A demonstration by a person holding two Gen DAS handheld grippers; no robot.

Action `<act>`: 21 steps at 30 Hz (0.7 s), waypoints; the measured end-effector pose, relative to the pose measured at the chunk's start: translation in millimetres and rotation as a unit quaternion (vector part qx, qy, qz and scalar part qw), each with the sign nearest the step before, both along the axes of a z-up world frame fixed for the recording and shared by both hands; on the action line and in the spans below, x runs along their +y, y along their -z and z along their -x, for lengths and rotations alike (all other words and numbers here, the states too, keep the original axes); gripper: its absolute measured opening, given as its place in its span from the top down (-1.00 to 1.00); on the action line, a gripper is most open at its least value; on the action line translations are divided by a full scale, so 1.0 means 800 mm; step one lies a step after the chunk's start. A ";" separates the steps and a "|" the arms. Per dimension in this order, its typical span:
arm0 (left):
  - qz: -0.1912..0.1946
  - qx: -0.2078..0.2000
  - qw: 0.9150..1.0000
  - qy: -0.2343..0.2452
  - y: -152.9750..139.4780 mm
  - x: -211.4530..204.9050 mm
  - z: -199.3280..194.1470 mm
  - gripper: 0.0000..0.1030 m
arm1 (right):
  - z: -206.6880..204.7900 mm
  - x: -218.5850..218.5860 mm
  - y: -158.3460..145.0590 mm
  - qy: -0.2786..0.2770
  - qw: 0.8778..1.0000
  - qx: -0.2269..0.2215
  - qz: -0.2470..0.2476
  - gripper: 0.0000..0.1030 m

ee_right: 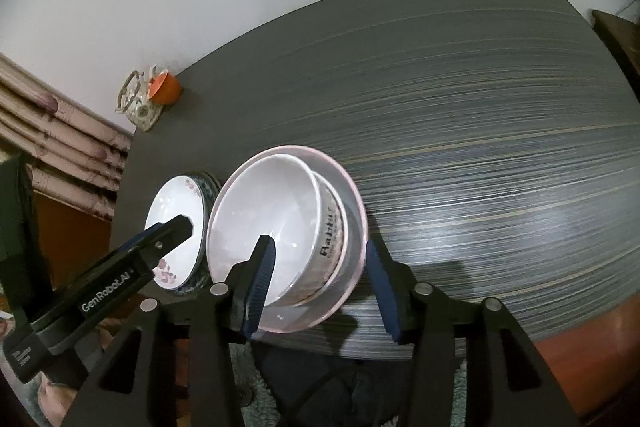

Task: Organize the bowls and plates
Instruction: 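Open both tools and lift them off the nested bowls, then grip the pink bowl rim with the left tool while the right tool grips it too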

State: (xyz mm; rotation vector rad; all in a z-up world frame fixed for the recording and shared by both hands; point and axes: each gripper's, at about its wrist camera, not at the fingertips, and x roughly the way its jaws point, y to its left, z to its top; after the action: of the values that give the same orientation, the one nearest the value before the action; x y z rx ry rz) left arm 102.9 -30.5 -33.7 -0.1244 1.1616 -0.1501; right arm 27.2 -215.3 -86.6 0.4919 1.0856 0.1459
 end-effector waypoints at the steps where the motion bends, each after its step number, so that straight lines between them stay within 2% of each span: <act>1: 0.004 0.002 1.000 -0.002 0.000 0.004 0.001 0.18 | 0.000 -0.002 0.000 0.003 1.000 0.000 -0.001 0.11; 3: 0.012 0.008 1.000 -0.002 0.000 0.009 0.001 0.09 | 0.002 -0.006 -0.001 0.007 1.000 0.000 -0.001 0.10; 9: 0.049 0.030 0.998 -0.015 0.004 0.030 0.002 0.01 | 0.003 -0.012 0.004 0.015 1.000 0.010 -0.002 0.03; 12: 0.067 0.046 0.996 -0.022 0.011 0.041 0.000 0.00 | 0.003 -0.017 0.007 0.021 1.000 0.015 -0.003 0.00; 15: 0.087 0.064 0.994 -0.034 0.020 0.051 -0.001 0.00 | 0.004 -0.022 0.011 0.027 0.999 0.022 -0.005 -0.17; 21: 0.116 0.089 0.988 -0.047 0.032 0.062 -0.006 0.00 | 0.005 -0.028 0.018 0.032 0.999 0.033 -0.011 -0.18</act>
State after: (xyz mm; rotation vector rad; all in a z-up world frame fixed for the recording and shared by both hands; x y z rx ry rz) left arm 107.7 19.1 -59.6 -0.4042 1.3115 -0.1943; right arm 23.3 -237.7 -100.9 0.5531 1.1331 0.0855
